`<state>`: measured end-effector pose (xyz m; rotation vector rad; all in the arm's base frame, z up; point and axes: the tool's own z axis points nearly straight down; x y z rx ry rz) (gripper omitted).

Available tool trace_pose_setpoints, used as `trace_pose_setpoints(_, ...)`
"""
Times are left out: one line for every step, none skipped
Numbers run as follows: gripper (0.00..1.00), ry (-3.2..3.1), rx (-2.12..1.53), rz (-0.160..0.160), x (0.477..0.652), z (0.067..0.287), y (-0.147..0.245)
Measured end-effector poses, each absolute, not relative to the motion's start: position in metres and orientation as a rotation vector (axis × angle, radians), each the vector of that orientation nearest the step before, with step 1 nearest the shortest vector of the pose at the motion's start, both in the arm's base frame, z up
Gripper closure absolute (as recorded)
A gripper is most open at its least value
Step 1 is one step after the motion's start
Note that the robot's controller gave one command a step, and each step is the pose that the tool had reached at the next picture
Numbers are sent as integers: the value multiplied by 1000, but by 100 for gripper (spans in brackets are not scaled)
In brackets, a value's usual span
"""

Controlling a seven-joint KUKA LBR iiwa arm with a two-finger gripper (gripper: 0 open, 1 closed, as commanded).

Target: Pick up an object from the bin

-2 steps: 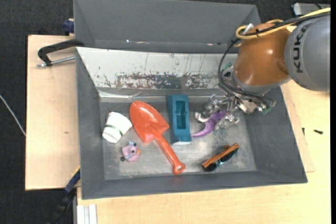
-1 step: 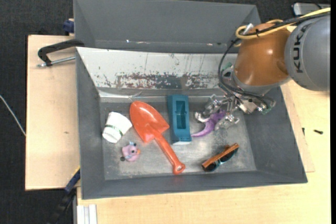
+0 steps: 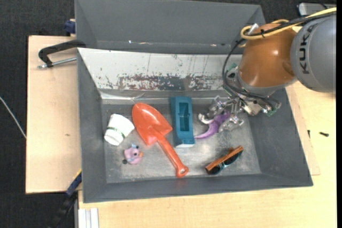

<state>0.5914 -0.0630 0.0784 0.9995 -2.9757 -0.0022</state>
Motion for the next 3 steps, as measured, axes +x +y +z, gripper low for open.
trace_pose_setpoints(100, -2980, 1000, 0, 591, 90, -63)
trace_pose_setpoints(100, -2980, 1000, 0, 591, 102, -63)
trace_pose_setpoints(100, -2982, 999, 1, 592, 118, -63)
